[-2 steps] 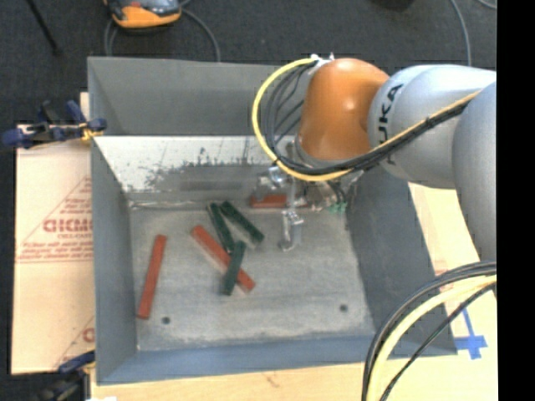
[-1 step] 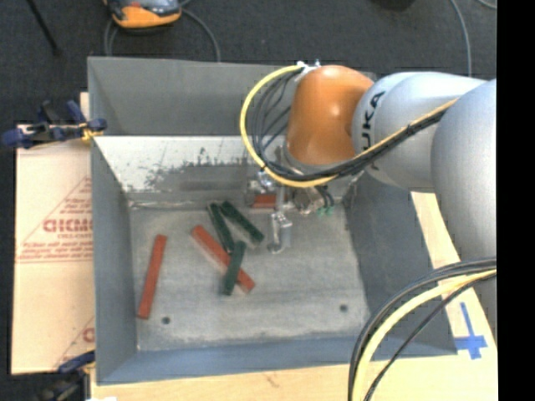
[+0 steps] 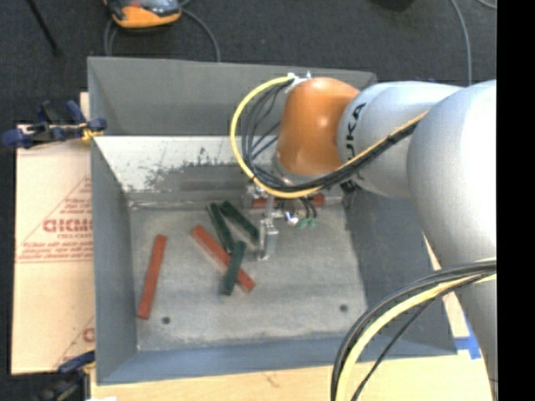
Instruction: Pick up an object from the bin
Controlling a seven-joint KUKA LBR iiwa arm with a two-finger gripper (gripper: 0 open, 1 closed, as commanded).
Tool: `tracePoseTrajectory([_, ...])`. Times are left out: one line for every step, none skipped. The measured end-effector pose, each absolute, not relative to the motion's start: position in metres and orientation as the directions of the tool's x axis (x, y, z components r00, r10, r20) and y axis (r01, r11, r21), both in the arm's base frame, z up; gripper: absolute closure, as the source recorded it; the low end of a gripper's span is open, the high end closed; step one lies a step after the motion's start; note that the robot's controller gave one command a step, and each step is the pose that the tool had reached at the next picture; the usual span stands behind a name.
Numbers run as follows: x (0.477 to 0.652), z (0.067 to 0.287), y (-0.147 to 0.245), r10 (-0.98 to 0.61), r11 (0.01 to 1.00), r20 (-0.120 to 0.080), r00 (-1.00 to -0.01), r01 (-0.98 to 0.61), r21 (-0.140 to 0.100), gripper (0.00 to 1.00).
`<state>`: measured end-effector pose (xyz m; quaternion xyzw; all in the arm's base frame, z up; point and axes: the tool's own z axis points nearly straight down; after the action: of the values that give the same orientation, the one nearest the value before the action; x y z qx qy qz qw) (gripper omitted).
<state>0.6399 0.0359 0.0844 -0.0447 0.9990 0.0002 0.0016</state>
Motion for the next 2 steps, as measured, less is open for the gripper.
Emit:
tracePoseTrajectory([0.655,0.082,0.058,-0.154,0.988,-0.007,-0.988,-0.154,-0.001,0.00])
tracePoseTrajectory([0.650,0.072,0.059,-0.076,0.997,-0.005,-0.997,-0.076,0.001,1.00])
